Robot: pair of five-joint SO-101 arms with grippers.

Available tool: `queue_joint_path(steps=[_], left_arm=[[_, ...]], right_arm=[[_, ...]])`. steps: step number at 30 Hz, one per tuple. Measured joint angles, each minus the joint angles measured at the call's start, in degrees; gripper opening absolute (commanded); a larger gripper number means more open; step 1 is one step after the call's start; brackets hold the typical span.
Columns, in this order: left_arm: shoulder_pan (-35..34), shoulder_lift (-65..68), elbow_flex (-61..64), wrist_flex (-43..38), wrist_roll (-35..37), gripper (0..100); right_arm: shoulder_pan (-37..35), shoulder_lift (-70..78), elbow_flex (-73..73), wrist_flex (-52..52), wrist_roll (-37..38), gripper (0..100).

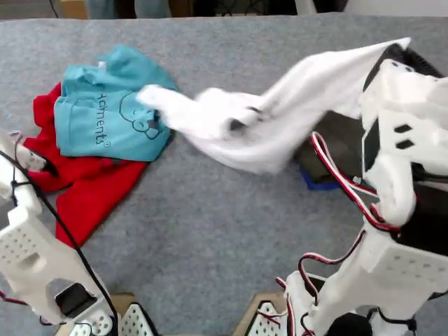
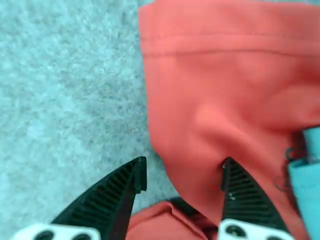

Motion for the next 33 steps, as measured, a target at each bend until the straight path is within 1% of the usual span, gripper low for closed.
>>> queue_joint_path(steps=[3, 6, 7, 9, 10, 13, 17, 20, 22, 24, 27, 28, 29, 30, 33], left_arm=[[2.4, 0.5, -11.4, 7.4, 0.1, 26], [6.9, 0.5, -21.7, 13.5, 0.1, 26], [8.7, 0.5, -24.5, 14.3, 0.1, 27], [12.1, 0.5, -27.3, 15.1, 1.4, 30], [13.6, 1.0, -28.0, 15.3, 3.2, 32], [16.7, 3.6, -27.8, 14.9, 9.1, 32], [20.2, 10.0, -27.3, 12.4, 11.7, 31], [20.5, 16.6, -27.4, 10.9, 13.8, 31], [20.1, 20.7, -29.0, 11.3, 14.4, 27], [19.8, 23.9, -33.2, 12.5, 14.2, 20], [18.3, 28.0, -37.8, 13.6, 11.3, 3], [17.6, 29.0, -39.6, 13.9, 10.0, 3], [16.6, 30.1, -41.4, 14.1, 8.5, 5], [15.6, 30.9, -43.4, 14.3, 7.2, 6], [10.3, 31.8, -47.9, 15.1, 5.4, 3]], right_arm=[[0.0, -0.3, -0.5, 0.0, 0.0, 1.4], [-0.3, -0.3, -0.2, 0.0, 0.0, 1.4], [-1.0, -0.4, 0.4, 0.0, 0.0, 1.4], [-3.2, -0.4, 2.0, 0.0, 0.0, 1.4], [-4.1, -0.4, 3.1, 0.0, 0.0, 1.4], [-6.3, -0.4, 5.7, -0.1, 0.0, 1.4], [-9.2, -0.4, 8.7, -0.1, 0.0, 1.4], [-10.4, -0.4, 9.2, -0.1, 0.0, 1.4], [-11.1, -0.5, 9.5, -0.1, 0.0, 1.4], [-11.2, -0.5, 9.5, -0.1, 0.0, 1.4], [-11.2, -0.5, 9.6, -0.1, 0.0, 1.4], [-11.2, -0.5, 9.6, -0.1, 0.0, 1.4], [-11.5, -0.5, 9.6, -0.1, 0.0, 1.4], [-11.9, -0.5, 9.6, -0.1, 0.0, 1.4], [-12.8, -0.5, 9.6, -0.1, 0.0, 1.4]])
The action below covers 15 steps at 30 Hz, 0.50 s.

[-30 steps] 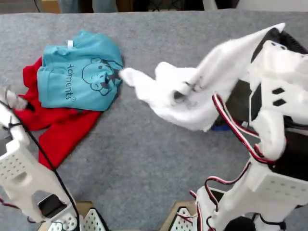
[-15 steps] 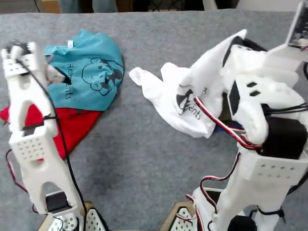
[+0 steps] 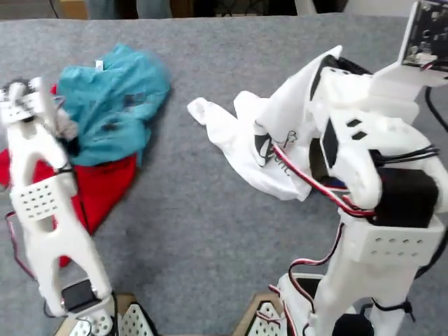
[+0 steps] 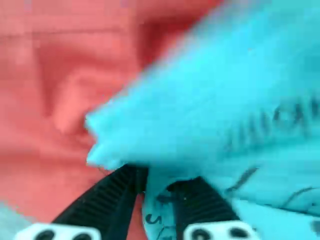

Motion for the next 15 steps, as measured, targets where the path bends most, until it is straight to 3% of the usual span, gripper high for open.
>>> queue_joint_path(steps=[8, 15], left_arm=[[-16.4, 0.6, -20.2, 0.4, -6.8, 4], [-19.0, 0.5, -30.8, 0.7, -8.7, 26]], right_arm=[[-5.5, 0.0, 0.0, 0.0, 0.0, 1.4], [-13.5, 0.0, 0.2, -2.4, 0.0, 1.4]])
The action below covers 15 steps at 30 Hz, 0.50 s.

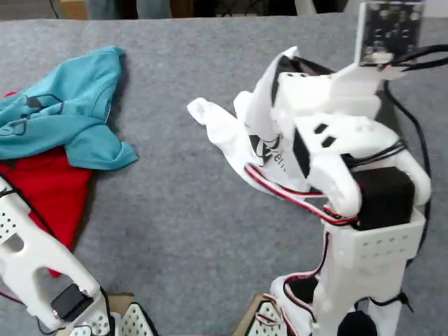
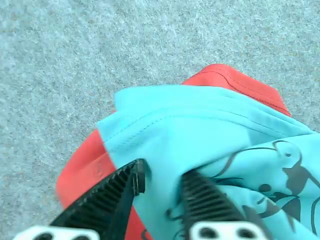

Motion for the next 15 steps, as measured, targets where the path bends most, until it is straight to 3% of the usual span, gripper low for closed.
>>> queue_joint_path(steps=[6, 15], left_arm=[[0.0, -1.8, 0.0, 0.1, 0.8, 26], [-2.3, -5.5, 0.2, 0.1, 0.8, 26]], right_arm=[[-7.6, 0.0, 0.0, -8.8, 2.9, 1.4], [-28.4, 5.3, -3.7, -25.0, 3.6, 1.4]])
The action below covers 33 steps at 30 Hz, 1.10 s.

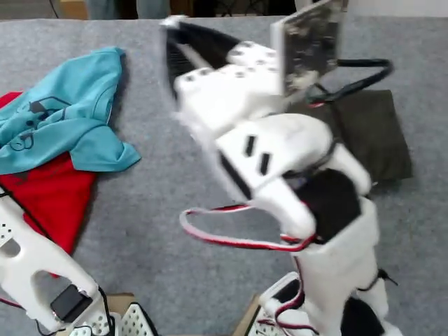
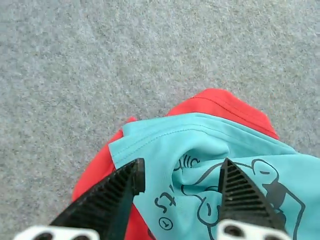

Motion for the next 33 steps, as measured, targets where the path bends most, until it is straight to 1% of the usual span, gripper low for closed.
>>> queue_joint_path(steps=[3, 5, 7, 10, 14, 16, 19, 22, 24, 26, 30, 31, 33], left_arm=[[1.0, -0.7, 3.6, 0.0, 0.0, 26], [3.3, -0.8, 6.9, 0.0, 0.0, 26], [6.3, -0.7, 9.5, 0.0, 0.0, 26], [10.5, -0.7, 10.5, 0.1, 0.0, 26], [15.9, -0.7, 10.7, 0.1, 0.0, 26], [19.0, -0.8, 12.0, 0.0, 0.0, 26], [24.7, 0.3, 16.3, 0.0, 0.0, 26], [30.7, 3.3, 20.2, -0.2, 0.0, 26], [33.6, 5.9, 22.2, -0.3, 0.0, 26], [34.7, 8.6, 22.5, -0.4, -0.3, 23], [32.8, 11.9, 19.5, -0.4, -0.1, 3], [31.8, 12.9, 18.0, -0.4, 0.0, 3], [29.0, 14.8, 14.3, -0.7, -1.2, 6]], right_arm=[[-3.6, 5.5, -6.9, -1.5, 0.1, 1.4], [-3.8, 10.0, -13.9, -1.6, 0.4, 1.4], [-1.8, 15.0, -21.5, -0.8, 1.5, 1.4], [5.2, 21.8, -30.9, 4.5, 2.7, 1.4], [17.0, 28.4, -38.2, 17.9, 3.0, 1.4], [22.8, 29.5, -41.0, 25.9, 3.6, 1.4], [30.8, 29.5, -44.4, 36.8, 6.7, 1.4], [36.7, 29.5, -46.2, 44.5, 10.3, 1.4], [39.8, 29.5, -46.3, 47.7, 11.9, 1.4], [41.8, 29.5, -46.3, 49.6, 13.3, 1.4], [43.5, 29.5, -45.2, 50.2, 14.1, 1.4], [43.6, 29.5, -44.6, 50.3, 14.2, 1.4], [43.6, 29.5, -43.3, 50.3, 14.9, 1.4]])
